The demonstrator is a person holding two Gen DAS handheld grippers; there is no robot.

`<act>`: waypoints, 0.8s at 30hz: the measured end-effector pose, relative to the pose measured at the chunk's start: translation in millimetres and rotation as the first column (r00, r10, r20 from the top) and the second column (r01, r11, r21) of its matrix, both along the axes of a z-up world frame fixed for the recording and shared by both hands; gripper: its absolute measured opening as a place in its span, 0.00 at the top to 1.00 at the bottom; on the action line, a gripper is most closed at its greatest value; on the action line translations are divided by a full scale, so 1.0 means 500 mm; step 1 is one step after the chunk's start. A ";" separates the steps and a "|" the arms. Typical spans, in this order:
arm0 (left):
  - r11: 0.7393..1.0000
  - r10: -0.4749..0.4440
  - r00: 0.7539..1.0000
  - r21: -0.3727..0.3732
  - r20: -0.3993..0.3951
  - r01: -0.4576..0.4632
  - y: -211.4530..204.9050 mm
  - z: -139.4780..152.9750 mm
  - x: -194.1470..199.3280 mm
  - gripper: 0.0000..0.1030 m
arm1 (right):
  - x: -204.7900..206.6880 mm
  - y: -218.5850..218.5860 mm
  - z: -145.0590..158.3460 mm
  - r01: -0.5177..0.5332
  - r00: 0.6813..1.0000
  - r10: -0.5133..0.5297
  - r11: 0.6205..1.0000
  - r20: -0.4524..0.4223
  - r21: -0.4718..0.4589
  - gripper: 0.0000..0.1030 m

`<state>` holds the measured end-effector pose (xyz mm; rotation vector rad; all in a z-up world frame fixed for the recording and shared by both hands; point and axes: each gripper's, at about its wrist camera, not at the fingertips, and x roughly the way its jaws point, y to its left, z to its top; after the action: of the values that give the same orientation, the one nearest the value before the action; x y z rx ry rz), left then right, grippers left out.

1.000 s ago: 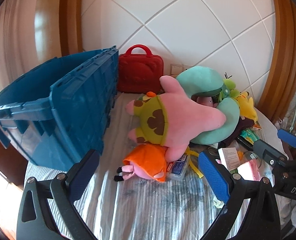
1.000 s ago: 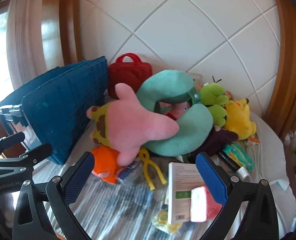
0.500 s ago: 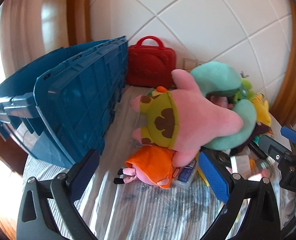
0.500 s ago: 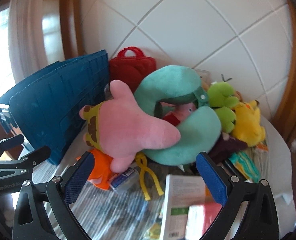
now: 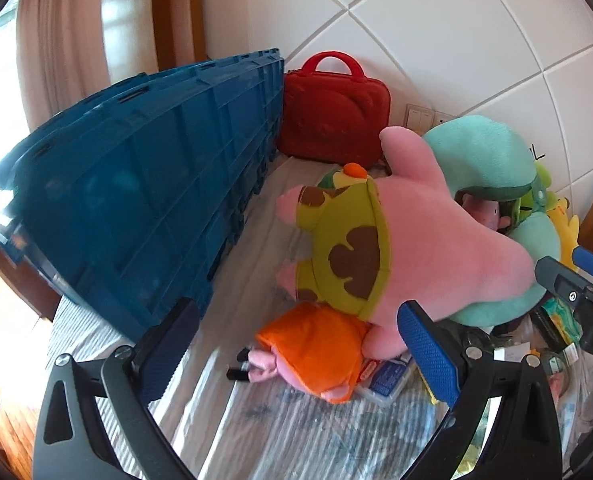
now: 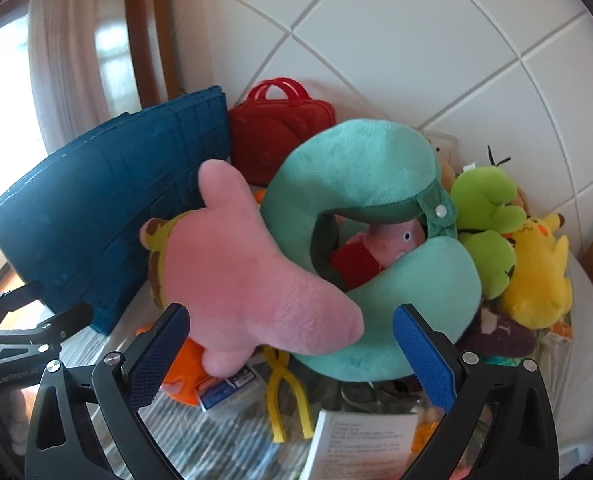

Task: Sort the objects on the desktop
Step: 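Reach both tools toward the teal neck pillow in the toy pile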

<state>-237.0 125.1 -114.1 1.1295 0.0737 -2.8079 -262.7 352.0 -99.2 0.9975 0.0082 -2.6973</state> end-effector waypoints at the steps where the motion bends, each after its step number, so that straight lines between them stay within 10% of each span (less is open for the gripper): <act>1: 1.000 -0.016 1.000 0.000 0.000 0.016 0.000 0.002 -0.014 0.02 | -0.007 0.001 -0.003 0.011 1.000 -0.011 1.000 0.005 -0.001 0.00; 9: 0.988 -0.157 0.987 -0.007 -0.033 0.157 0.031 0.036 -0.117 0.02 | -0.052 0.025 0.021 0.132 0.991 -0.132 0.991 -0.008 -0.007 0.04; 14: 0.969 -0.246 0.968 0.004 -0.053 0.247 0.098 0.053 -0.174 0.02 | -0.071 0.087 0.024 0.218 0.976 -0.218 0.976 0.014 0.012 0.32; 24: 0.947 -0.313 0.949 0.068 -0.018 0.314 0.257 0.031 -0.241 0.17 | -0.104 0.202 0.034 0.258 0.966 -0.259 0.965 0.026 0.036 0.36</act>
<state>-357.7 253.5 -98.7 1.2462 -0.0086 -3.1096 -314.6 452.9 -82.4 1.1190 -0.0910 -2.9244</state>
